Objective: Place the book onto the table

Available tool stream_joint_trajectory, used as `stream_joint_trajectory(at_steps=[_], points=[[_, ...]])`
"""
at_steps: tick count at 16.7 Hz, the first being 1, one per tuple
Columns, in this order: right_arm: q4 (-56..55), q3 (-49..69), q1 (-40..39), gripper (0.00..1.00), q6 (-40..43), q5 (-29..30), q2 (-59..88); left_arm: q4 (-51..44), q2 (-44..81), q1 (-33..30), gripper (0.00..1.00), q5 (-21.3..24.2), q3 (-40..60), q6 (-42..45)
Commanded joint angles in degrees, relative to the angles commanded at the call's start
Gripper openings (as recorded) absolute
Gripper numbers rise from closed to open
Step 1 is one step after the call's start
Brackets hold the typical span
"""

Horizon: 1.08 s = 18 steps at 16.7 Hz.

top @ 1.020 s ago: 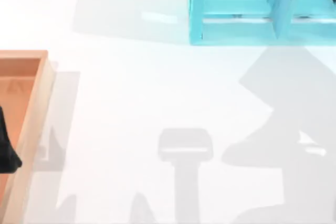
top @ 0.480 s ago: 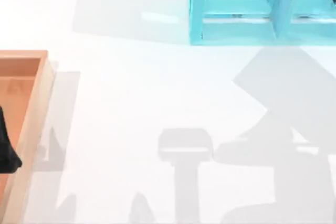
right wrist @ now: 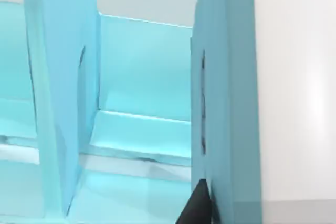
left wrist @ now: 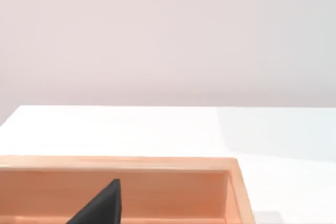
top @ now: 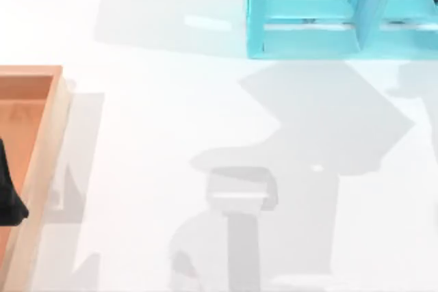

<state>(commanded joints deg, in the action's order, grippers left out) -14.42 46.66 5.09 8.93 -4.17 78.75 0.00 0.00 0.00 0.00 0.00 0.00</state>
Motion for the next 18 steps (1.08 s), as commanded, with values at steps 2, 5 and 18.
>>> stream_joint_trajectory(at_steps=[2, 5, 18], points=[[3.2, -0.9, -9.0, 0.0, 2.3, 7.9, 2.0, 0.0, 0.0, 0.0, 1.0, 0.0, 0.0, 0.0], [7.9, -1.6, -23.7, 0.0, 5.9, 20.5, 6.0, 0.0, 0.0, 0.0, 1.0, 0.0, 0.0, 0.0], [20.2, 5.2, -83.9, 0.0, 20.8, 69.5, 24.1, 0.0, 0.0, 0.0, 1.0, 0.0, 0.0, 0.0]])
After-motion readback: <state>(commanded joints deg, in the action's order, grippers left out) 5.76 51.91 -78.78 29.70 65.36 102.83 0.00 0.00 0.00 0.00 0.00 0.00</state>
